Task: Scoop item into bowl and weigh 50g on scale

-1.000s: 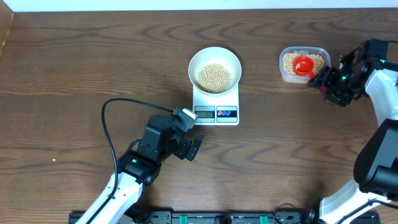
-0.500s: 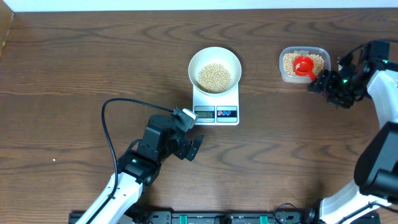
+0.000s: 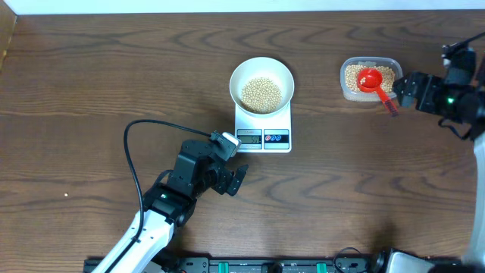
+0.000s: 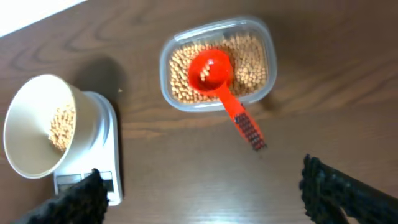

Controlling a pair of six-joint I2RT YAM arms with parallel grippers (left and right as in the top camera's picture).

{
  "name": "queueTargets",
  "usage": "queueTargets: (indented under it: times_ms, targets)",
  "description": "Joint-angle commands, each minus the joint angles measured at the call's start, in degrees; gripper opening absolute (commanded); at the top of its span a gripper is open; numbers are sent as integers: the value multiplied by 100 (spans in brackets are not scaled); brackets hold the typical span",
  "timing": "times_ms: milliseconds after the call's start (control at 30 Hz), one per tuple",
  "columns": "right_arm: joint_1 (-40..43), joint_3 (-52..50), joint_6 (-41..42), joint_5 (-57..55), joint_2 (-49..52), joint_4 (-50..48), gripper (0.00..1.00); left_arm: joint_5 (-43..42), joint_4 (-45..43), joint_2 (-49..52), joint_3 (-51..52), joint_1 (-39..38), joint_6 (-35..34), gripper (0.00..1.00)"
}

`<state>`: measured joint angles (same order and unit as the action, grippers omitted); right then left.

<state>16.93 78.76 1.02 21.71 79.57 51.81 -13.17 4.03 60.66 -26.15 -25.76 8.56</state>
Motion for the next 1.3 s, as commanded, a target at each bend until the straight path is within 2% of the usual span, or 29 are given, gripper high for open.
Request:
queueTargets:
  times_ms: [0,233,433,600,1267]
  targets:
    - [28,83,-107,-61,-468,2,99,76,-2,33,-9,7,-72,97]
    - [28,83,-109,-66,-957,13,99,76,0,33,-9,7,-74,97]
    - [24,83,-101,-55,-970,411,99,76,0,33,-9,7,-74,97]
    - [24,83,214,-22,-970,861,99,76,0,33,-9,7,-74,97]
    - [24,79,208,-83,-970,1045,99,76,0,33,-9,7,-74,97]
